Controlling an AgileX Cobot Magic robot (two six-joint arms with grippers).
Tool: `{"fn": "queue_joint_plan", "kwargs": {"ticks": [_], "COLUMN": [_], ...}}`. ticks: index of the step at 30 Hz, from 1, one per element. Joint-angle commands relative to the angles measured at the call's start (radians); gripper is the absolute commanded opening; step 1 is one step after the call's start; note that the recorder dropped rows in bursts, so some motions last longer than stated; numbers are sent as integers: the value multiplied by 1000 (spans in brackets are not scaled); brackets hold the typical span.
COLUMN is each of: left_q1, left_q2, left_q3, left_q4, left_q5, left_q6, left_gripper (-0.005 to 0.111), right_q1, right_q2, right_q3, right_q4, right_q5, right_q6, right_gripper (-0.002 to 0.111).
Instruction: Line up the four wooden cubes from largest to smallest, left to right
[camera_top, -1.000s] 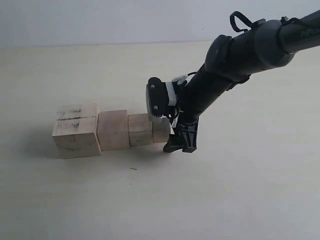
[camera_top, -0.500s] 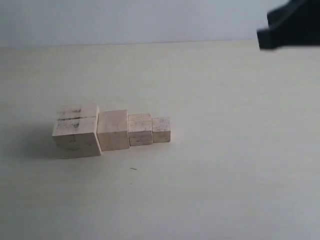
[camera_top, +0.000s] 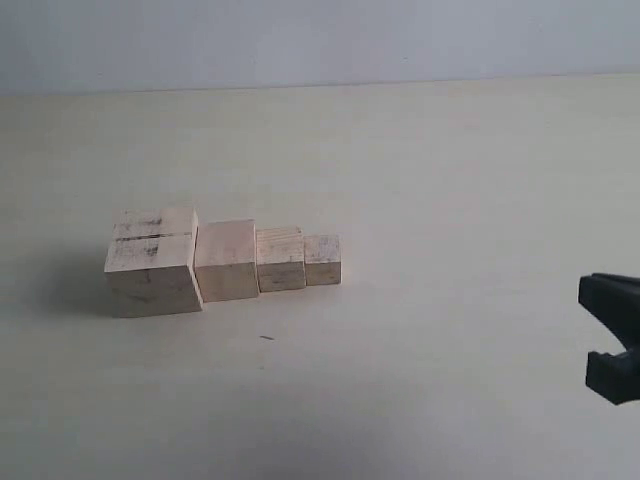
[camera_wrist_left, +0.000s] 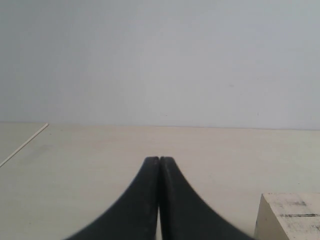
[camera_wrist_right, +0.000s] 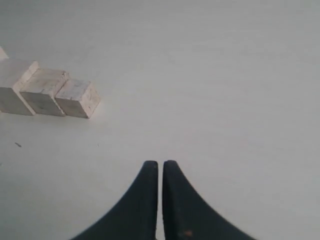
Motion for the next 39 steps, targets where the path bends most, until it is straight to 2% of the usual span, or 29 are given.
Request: {"fn": "queue_joint_plan", "kwargs": {"ticks": [1,2,13,16,20,24,31,39], "left_q1": [2,2,2,2,2,2,2,2], "left_q2": [-7,-7,-7,-7,-7,-7,-7,-7], "left_q3": [0,0,0,0,0,0,0,0], "left_q4": [-6,-6,-6,-6,-6,-6,-6,-6], "left_q5": [-2,-2,-2,-2,-2,-2,-2,-2], "left_q6": [-1,-1,-1,-1,-1,-1,-1,-1], "left_gripper": [3,3,3,3,3,3,3,3], "right_q1": [-3,-3,-11,-116,-340,-459,-479,-479], "right_q2": [-81,-102,-219,-292,-422,-520,-617,-621], "right_q3": [101,101,101,101,101,101,101,101], "right_q4": [40,36,38,38,38,34,25,35], "right_q5": [-107,-147,-116,-128,-180,-144,55,71], "right_q6": [4,4,9,9,9,9,-72,-103], "right_gripper": [4,4,4,4,4,4,4,4]}}
